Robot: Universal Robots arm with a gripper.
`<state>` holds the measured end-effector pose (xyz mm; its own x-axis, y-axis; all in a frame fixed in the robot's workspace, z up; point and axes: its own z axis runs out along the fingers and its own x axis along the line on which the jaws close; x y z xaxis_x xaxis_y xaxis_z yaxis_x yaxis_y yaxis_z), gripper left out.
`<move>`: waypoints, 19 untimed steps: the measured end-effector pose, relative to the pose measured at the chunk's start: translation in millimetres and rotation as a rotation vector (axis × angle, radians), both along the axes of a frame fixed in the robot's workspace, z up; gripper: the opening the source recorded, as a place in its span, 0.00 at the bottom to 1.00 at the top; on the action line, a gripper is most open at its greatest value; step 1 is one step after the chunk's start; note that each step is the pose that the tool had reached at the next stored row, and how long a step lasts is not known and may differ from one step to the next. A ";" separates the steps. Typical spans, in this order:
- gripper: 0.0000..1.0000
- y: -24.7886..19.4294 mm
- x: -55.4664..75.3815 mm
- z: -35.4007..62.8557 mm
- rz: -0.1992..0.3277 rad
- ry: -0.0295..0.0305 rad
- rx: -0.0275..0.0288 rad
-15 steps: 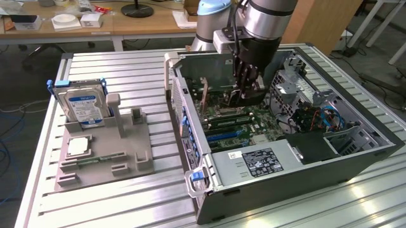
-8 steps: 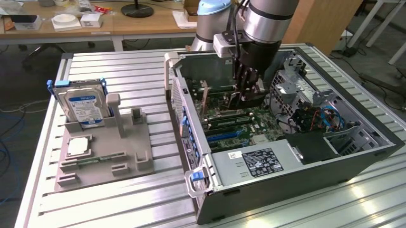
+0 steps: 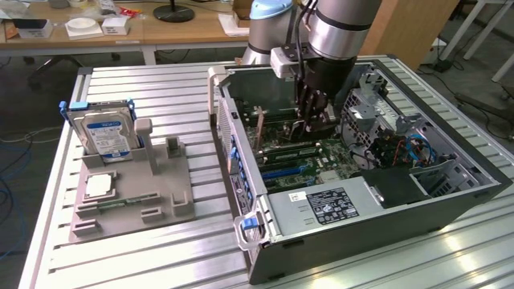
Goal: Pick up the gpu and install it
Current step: 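Insert the gpu into the slot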
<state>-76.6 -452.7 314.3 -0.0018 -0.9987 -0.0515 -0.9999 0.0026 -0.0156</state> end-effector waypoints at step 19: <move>0.27 -5.3 -3.7 -14.2 0.000 0.0000 -0.0002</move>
